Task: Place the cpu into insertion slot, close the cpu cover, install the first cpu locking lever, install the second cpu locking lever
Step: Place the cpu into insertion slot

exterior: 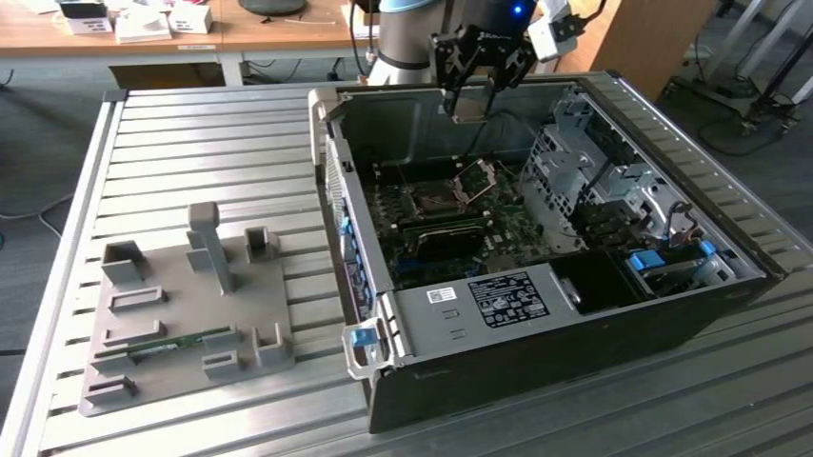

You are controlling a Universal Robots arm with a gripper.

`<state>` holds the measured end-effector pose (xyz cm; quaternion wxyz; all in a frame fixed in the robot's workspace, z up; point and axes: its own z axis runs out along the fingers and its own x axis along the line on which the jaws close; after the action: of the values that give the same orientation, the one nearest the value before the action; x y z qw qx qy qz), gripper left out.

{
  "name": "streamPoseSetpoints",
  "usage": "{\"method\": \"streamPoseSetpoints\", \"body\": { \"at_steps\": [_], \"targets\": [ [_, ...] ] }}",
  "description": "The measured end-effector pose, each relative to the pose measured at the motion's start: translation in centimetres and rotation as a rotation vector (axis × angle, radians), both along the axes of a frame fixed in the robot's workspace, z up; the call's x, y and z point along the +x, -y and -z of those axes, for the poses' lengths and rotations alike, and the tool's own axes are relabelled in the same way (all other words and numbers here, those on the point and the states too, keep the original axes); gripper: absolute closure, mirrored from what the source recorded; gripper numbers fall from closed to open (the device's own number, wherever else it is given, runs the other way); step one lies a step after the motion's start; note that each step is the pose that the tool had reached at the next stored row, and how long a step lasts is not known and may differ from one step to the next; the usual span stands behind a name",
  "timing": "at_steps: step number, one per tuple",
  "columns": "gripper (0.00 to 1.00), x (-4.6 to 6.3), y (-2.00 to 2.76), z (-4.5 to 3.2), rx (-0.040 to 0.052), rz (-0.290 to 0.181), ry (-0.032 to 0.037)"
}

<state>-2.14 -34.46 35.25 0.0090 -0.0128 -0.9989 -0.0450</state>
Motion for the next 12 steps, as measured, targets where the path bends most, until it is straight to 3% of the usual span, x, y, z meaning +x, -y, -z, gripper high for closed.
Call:
{"method": "streamPoseSetpoints", "body": {
  "at_steps": [12],
  "targets": [
    [0.46, 0.00, 0.00, 0.18, -0.0002, 0.000, -0.0001]
  ]
}}
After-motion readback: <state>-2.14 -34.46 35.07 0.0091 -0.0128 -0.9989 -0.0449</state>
